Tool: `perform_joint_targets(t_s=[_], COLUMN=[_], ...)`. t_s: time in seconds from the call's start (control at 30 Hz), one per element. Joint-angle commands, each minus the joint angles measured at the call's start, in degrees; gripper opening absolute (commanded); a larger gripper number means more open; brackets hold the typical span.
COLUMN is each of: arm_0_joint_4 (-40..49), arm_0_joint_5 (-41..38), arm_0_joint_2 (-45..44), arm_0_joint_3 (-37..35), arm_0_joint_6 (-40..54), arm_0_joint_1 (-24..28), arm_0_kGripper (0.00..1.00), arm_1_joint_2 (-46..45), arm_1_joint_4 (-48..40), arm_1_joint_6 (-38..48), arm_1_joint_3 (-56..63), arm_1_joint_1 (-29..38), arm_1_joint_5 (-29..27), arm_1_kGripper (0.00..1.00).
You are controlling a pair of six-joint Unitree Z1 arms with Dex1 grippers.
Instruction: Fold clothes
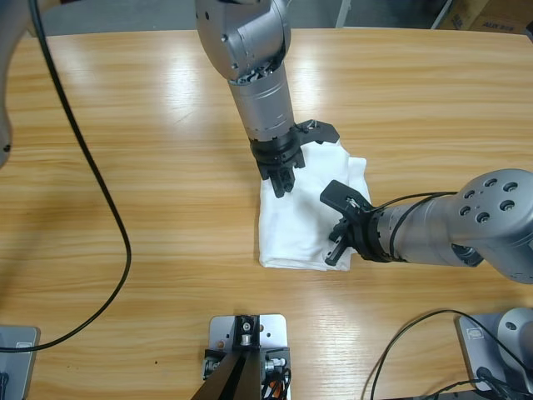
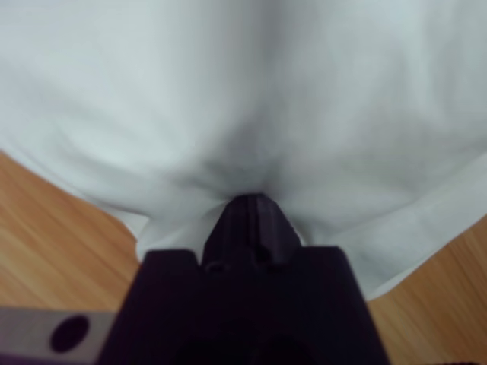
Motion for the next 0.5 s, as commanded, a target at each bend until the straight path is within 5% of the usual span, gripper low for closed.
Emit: perform_joint_targets(t_s=[0.03,0.2,0.33,0.37,0.4,0.47,0.5], arm_0_joint_4=[2.4,2.8,3.2,3.2,3.2,3.3,3.3], arm_0_joint_5=[2.2,2.5,3.6,3.5,2.8,1.6,1.2], arm_0_joint_2=[5.8,5.1,-3.1,-5.4,-8.1,-11.0,-11.6], arm_0_joint_3=[-0.5,-0.5,-0.5,-0.5,-0.6,-0.3,0.0], arm_0_joint_6=[-1.5,-1.6,-2.5,-2.7,-3.0,-3.3,-3.0], arm_0_joint_1=[-0.3,-0.3,0.0,0.3,0.5,0.5,0.4], arm_0_kGripper=[0.0,0.0,0.0,0.0,0.0,0.761,0.821], arm_1_joint_2=[8.2,-1.6,-16.8,-20.1,-23.8,-28.6,-29.8], arm_1_joint_4=[-1.1,6.3,21.3,24.5,26.1,27.1,27.4], arm_1_joint_6=[2.0,2.0,1.8,1.7,1.0,0.9,0.9], arm_1_joint_3=[3.2,2.8,-1.7,-3.3,-4.8,-6.9,-7.7], arm_1_joint_1=[0.1,0.1,0.1,0.1,0.1,0.1,0.1], arm_1_joint_5=[-1.7,-3.4,-5.8,-6.5,-7.0,-6.6,-6.5], arm_1_kGripper=[0.0,0.0,0.0,0.225,0.921,1.0,1.0])
